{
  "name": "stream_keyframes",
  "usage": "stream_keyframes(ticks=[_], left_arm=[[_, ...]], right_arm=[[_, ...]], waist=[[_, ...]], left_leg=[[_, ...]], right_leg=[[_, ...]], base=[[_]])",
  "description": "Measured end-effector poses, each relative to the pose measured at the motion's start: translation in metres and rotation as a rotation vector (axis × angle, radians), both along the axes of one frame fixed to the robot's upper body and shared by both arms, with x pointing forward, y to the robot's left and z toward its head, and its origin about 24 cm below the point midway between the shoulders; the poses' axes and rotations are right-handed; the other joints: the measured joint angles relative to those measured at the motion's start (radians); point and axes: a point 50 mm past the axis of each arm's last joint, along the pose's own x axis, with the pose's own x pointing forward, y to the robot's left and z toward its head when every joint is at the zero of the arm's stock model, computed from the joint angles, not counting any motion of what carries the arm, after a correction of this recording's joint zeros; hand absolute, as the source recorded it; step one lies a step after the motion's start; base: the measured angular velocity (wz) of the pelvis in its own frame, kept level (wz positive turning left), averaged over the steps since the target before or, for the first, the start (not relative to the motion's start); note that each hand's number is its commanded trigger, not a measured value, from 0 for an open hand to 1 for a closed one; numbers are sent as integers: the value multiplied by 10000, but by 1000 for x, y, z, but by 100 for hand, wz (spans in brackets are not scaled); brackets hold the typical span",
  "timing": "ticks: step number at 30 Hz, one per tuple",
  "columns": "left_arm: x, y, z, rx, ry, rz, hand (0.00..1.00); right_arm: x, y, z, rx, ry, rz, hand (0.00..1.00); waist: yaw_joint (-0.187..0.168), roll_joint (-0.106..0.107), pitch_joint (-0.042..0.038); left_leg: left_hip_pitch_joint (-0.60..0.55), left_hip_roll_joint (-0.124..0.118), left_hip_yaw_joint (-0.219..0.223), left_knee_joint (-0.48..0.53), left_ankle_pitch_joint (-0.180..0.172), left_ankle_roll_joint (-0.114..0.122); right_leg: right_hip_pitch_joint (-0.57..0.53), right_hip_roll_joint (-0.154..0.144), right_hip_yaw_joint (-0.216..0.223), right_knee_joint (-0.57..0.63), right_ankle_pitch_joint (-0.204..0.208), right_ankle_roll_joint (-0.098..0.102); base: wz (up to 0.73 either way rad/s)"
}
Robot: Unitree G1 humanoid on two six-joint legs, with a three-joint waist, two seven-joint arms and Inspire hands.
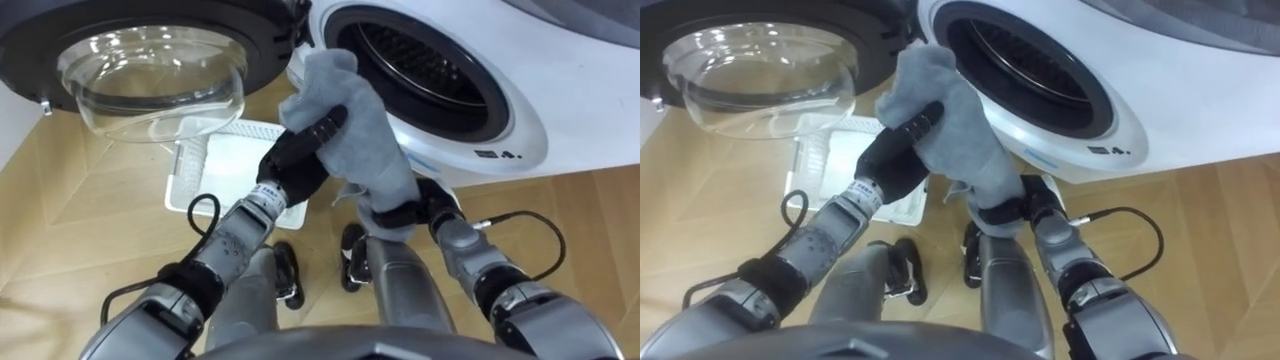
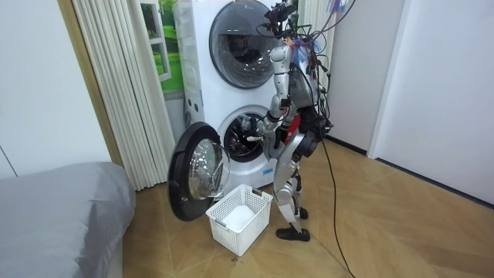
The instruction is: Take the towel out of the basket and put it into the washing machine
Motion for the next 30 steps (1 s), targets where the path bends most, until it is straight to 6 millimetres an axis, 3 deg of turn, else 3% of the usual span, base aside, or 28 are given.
stream_keyframes(ticks=[5, 14, 22, 30], left_arm=[[-4, 11, -6, 772, 23, -179, 0], [-6, 29, -17, 5623, -359, -2009, 0], [-16, 47, -31, 9476, 103, -2684, 0], [-38, 69, -48, 10740, 1543, -2029, 0]], right_arm=[[-1, -7, 0, -150, 23, -73, 100], [1, -13, 2, 165, -110, -919, 100], [-5, -23, -1, 1422, -4, -3119, 100], [-12, -28, -4, 2765, 53, -5494, 100]], waist=[[231, 94, 1], [478, 100, 1], [534, 107, 34], [570, 147, 120]], left_leg=[[-16, -6, 0, -12, 34, -1], [-187, -38, 77, -275, 161, -53], [-118, -52, 111, -326, 186, -78], [-233, -190, 232, -531, 287, 68]], right_leg=[[-33, -11, 10, 16, -1, -11], [-293, -32, 3, -133, 32, -51], [-244, -58, -37, -166, 28, -59], [-458, -211, 6, -155, 60, -8]], base=[[0], [0], [-1], [0]])
